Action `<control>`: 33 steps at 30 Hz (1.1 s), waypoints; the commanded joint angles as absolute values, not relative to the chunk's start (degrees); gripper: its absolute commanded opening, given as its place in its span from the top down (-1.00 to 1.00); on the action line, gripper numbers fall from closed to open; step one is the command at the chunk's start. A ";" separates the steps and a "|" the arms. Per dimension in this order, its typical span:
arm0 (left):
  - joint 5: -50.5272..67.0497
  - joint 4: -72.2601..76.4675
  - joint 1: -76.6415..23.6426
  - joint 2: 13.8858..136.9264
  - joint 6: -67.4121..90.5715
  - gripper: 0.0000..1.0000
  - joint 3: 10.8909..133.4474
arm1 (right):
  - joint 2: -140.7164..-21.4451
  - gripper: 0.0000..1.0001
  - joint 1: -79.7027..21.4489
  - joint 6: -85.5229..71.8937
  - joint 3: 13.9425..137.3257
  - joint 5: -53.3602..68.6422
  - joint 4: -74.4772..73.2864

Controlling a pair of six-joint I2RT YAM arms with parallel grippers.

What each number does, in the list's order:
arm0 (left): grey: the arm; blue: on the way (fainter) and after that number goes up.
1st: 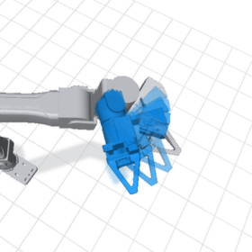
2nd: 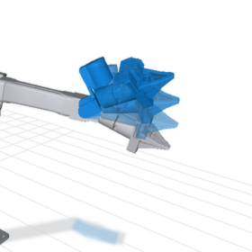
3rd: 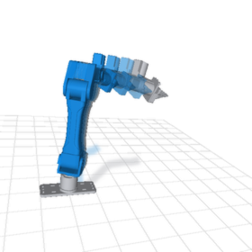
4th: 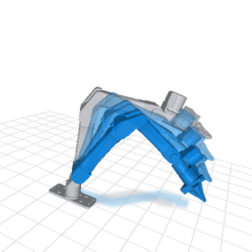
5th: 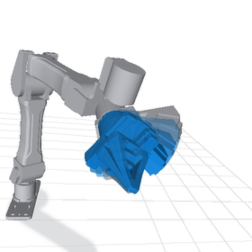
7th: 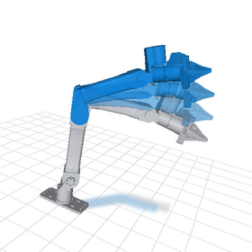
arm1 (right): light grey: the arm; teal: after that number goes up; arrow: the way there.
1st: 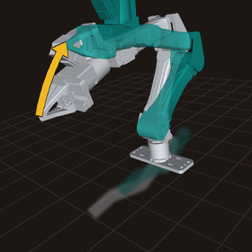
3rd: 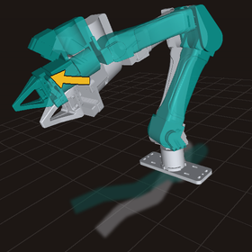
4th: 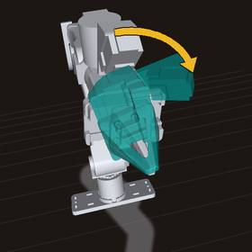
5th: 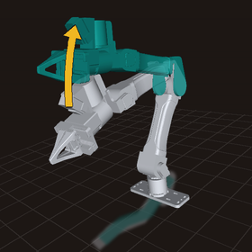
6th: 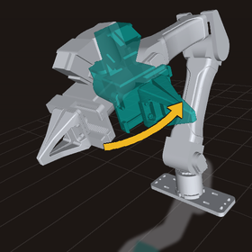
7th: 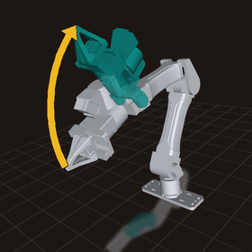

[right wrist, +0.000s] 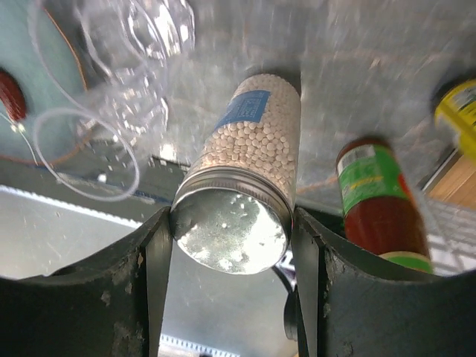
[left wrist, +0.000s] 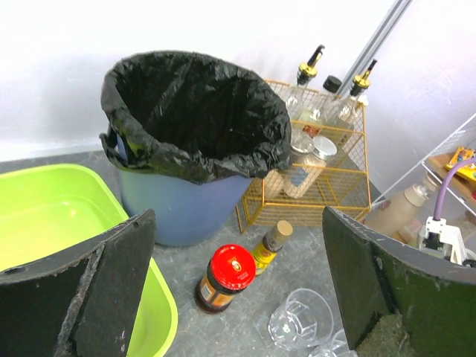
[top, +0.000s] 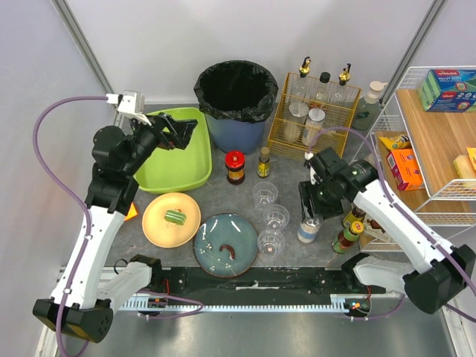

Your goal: Clear the kitchen counter

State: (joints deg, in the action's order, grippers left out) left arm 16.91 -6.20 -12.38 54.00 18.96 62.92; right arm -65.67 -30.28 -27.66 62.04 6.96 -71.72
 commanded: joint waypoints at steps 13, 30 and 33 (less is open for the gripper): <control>11.25 -8.17 -12.57 50.80 13.19 -0.95 70.05 | -79.27 0.29 -29.45 -29.36 94.02 -18.89 -56.61; 10.63 -9.75 -12.48 48.60 13.45 -0.96 69.61 | -92.90 0.30 -11.17 -21.09 114.35 -20.92 -50.45; 9.94 -10.11 -12.57 48.43 13.01 -0.96 69.35 | -94.21 0.30 -9.41 -20.92 114.00 -18.99 -48.52</control>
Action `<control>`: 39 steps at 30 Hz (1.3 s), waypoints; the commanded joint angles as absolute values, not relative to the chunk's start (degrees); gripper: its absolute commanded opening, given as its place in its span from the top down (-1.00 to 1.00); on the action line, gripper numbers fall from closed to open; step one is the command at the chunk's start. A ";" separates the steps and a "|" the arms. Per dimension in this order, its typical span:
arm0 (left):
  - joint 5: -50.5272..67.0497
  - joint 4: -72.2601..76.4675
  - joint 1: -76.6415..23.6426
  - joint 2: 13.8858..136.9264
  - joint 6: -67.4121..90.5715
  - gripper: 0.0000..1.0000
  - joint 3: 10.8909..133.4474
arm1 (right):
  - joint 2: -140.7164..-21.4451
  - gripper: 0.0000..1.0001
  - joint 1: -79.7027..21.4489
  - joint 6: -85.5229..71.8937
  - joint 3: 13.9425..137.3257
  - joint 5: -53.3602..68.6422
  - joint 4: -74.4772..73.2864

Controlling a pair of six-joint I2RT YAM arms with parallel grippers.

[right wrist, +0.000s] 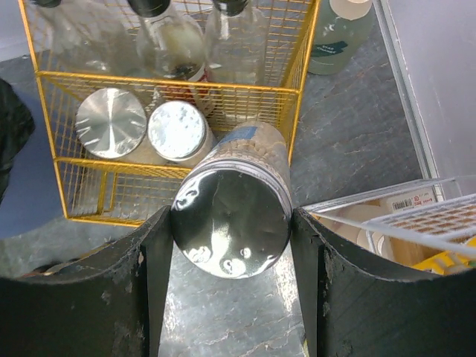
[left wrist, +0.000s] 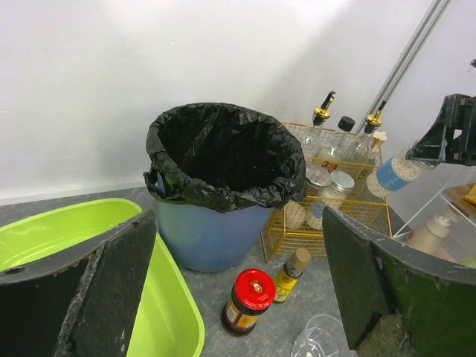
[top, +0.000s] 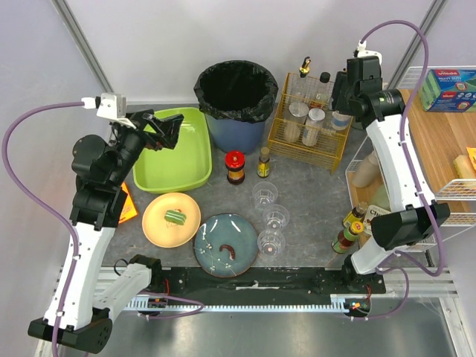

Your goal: Clear the kitchen counter

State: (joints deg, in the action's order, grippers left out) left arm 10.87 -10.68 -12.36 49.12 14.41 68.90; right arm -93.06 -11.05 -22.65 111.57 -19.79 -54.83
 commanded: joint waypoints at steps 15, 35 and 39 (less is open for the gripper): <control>9.23 -10.11 -12.48 49.39 13.89 -0.96 67.06 | -97.47 0.30 -7.03 -19.34 106.97 -16.61 -38.85; 8.18 -10.81 -12.57 48.60 12.74 -0.96 66.53 | -104.59 -0.09 -4.66 -21.79 98.09 -16.00 -32.26; 7.65 -10.99 -12.57 48.43 12.48 -0.96 66.36 | -104.33 -0.38 -4.57 -21.97 96.42 -15.91 -31.47</control>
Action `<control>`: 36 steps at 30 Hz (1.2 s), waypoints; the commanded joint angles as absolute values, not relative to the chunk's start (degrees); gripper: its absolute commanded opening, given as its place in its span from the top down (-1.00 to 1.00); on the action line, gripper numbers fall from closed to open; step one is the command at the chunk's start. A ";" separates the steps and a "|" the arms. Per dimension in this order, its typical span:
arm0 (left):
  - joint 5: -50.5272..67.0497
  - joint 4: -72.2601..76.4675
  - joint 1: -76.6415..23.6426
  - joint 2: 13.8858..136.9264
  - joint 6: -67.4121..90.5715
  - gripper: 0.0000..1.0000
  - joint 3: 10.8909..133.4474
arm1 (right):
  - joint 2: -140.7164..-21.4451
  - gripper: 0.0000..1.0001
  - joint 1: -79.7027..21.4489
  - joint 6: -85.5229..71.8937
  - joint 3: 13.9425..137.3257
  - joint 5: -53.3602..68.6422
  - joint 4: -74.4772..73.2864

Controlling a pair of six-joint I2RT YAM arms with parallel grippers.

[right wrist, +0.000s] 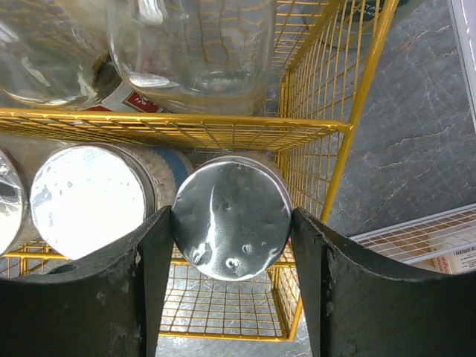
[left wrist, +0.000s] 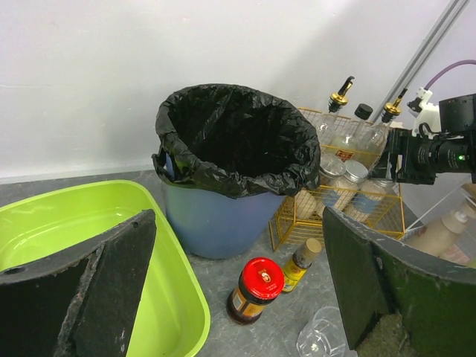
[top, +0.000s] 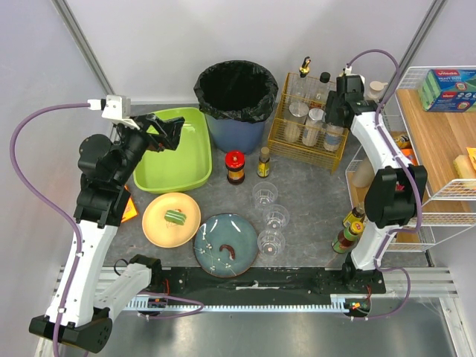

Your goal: Clear the kitchen counter

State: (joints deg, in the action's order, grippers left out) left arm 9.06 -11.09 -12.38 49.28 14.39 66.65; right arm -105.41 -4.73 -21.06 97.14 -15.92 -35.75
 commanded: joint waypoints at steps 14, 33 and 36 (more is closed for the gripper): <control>7.56 -10.99 -12.39 48.08 12.22 -0.96 65.83 | -99.41 -0.83 -4.66 -21.45 95.27 -16.53 -30.76; 8.97 -11.34 -12.48 47.11 13.54 -0.96 65.13 | -85.53 -0.96 -18.79 -1.25 89.49 2.17 -25.77; 8.70 -11.69 -12.48 46.41 13.45 -0.96 64.78 | -83.15 -0.96 -23.54 -0.53 85.09 7.19 -23.30</control>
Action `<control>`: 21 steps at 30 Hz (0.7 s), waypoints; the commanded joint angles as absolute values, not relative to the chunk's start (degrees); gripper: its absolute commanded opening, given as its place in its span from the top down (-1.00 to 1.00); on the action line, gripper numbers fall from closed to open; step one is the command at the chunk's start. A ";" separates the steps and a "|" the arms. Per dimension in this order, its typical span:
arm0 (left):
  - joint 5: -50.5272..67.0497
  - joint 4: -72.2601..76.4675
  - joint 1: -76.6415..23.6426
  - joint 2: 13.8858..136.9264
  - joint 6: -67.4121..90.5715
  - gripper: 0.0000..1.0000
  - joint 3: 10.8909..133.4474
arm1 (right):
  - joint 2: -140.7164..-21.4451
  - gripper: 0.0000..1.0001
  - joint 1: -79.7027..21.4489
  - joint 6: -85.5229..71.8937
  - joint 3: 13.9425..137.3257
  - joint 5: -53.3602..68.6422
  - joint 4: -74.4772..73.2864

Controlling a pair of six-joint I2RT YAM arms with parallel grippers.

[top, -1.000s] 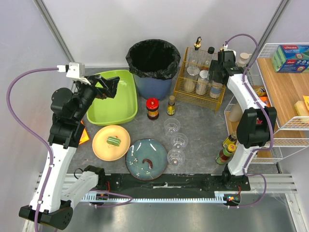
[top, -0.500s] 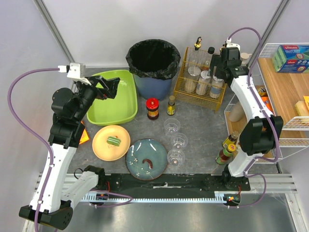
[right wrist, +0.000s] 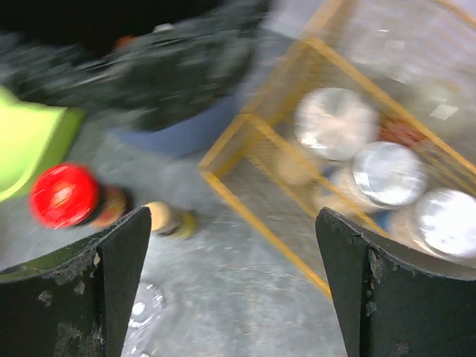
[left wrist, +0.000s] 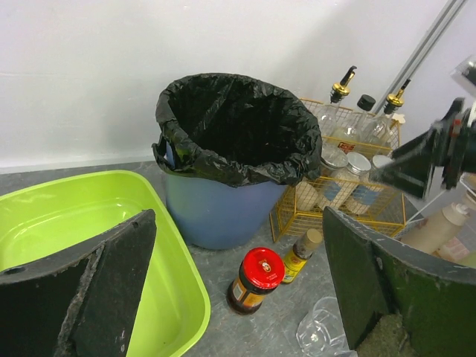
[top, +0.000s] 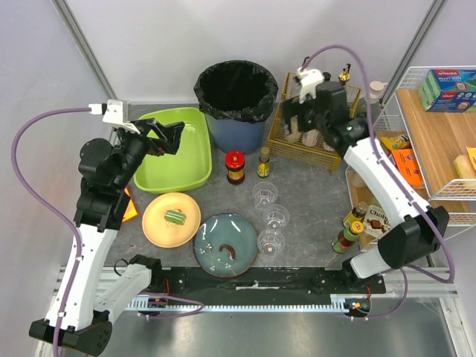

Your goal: Clear the kitchen counter

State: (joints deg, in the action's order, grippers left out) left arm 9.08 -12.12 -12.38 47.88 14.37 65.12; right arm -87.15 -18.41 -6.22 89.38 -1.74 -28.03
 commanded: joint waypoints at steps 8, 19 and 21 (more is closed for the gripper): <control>8.09 -12.13 -12.57 45.17 13.71 -0.96 64.34 | -81.91 -0.96 -35.05 -3.69 76.64 9.93 -13.98; 8.00 -13.09 -12.57 44.65 13.80 -0.96 64.42 | -89.29 -0.96 -44.64 -4.39 77.87 -5.26 -11.87; 7.74 -13.18 -12.39 44.56 13.80 -0.96 64.34 | -90.52 -0.96 -45.96 -5.18 77.78 -6.41 -11.34</control>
State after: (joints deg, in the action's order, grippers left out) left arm 9.02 -13.69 -12.38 45.34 14.39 64.34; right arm -88.68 -43.88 -3.68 76.64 -0.03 -15.07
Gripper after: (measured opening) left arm 0.980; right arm 0.980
